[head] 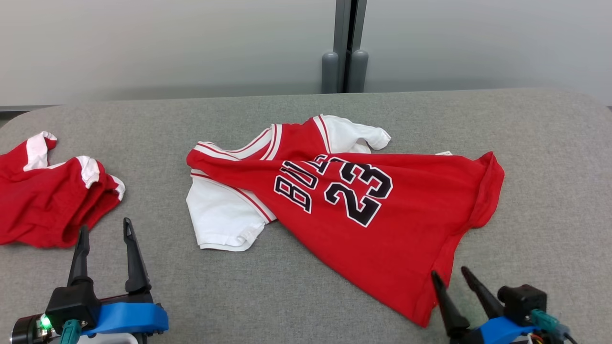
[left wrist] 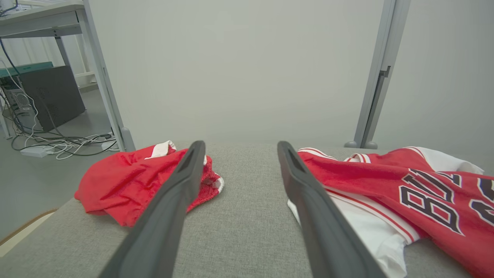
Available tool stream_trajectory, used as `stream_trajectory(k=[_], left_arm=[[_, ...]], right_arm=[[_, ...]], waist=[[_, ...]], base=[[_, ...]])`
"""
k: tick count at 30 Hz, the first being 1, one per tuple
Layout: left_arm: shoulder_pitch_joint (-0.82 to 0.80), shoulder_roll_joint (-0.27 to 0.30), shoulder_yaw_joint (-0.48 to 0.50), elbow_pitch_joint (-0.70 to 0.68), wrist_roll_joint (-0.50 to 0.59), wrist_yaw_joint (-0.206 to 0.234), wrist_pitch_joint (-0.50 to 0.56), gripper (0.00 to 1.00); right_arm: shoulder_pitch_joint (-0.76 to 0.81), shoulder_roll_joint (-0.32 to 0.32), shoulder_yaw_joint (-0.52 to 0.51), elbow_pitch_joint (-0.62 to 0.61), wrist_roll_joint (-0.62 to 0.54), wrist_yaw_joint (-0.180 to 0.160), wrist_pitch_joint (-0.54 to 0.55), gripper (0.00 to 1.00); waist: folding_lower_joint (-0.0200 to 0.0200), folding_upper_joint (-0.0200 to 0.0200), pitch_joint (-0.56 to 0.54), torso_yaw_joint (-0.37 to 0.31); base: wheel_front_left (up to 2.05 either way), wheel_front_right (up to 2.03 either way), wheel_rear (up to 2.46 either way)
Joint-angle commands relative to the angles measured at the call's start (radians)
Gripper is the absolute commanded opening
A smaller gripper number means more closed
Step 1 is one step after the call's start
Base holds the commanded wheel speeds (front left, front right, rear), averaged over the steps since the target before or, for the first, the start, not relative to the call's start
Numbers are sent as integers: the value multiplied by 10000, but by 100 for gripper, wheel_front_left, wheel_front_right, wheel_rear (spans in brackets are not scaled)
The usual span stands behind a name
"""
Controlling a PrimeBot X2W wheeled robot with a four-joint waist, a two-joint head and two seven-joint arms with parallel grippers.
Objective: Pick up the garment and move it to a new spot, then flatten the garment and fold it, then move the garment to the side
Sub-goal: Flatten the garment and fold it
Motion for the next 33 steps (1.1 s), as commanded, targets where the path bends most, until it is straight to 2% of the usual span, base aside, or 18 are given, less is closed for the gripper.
stream_trajectory(k=[1, 8, 9, 10, 11, 16, 24, 27, 28, 29, 30, 33], left_arm=[[-48, -65, 117, -20, 114, -90, -28, 100], [-96, -305, 357, 36, 405, -342, -28, 100], [-87, -327, 382, 37, 433, -355, -27, 100], [-75, -342, 404, 43, 451, -382, -28, 100], [-54, -347, 414, 54, 504, -393, -27, 100], [51, -398, 557, 85, 599, -447, -28, 100], [52, -482, 604, 180, 670, -549, -28, 100], [33, -509, 620, 239, 664, -581, -28, 100], [31, -510, 638, 260, 654, -596, -28, 100], [34, -519, 650, 273, 651, -607, -28, 100], [41, -527, 655, 285, 656, -620, -27, 100], [75, -544, 641, 289, 670, -632, -28, 100]], right_arm=[[80, -12, 198, 76, 98, 2, 136, 100], [226, 105, 1172, 729, 62, 2, 679, 100], [198, 133, 1209, 839, 71, 2, 707, 83], [175, 142, 1262, 994, 50, 2, 744, 33], [156, 115, 1311, 1137, -20, 2, 761, 0], [-48, -65, 902, 1541, 69, -1, 352, 0], [295, -965, -333, 1648, 450, -1, 183, 0], [527, -1085, -133, 1442, 778, 0, 462, 0], [615, -1132, -39, 1335, 903, 0, 550, 4], [649, -1216, 21, 1183, 994, 0, 544, 32], [678, -1289, 54, 1067, 1057, 0, 483, 99], [857, -1409, 130, 709, 1129, 0, 308, 100]], waist=[[1, 0, -12, 2], [1, 0, -33, 40], [1, 0, -42, 41], [1, 0, -48, 39], [1, 0, -54, 32], [1, 0, -88, -60], [1, 0, -204, -206], [1, 0, -247, -240], [1, 0, -259, -253], [1, 0, -273, -264], [1, 0, -286, -269], [1, 0, -315, -281]], base=[[0, 0, 0], [0, 0, 0], [0, 0, 0], [0, 0, 0], [0, 0, 0], [0, 0, 0], [0, 0, 0], [0, 0, 0], [0, 0, 0], [0, 0, 0], [0, 0, 0], [0, 0, 0]])
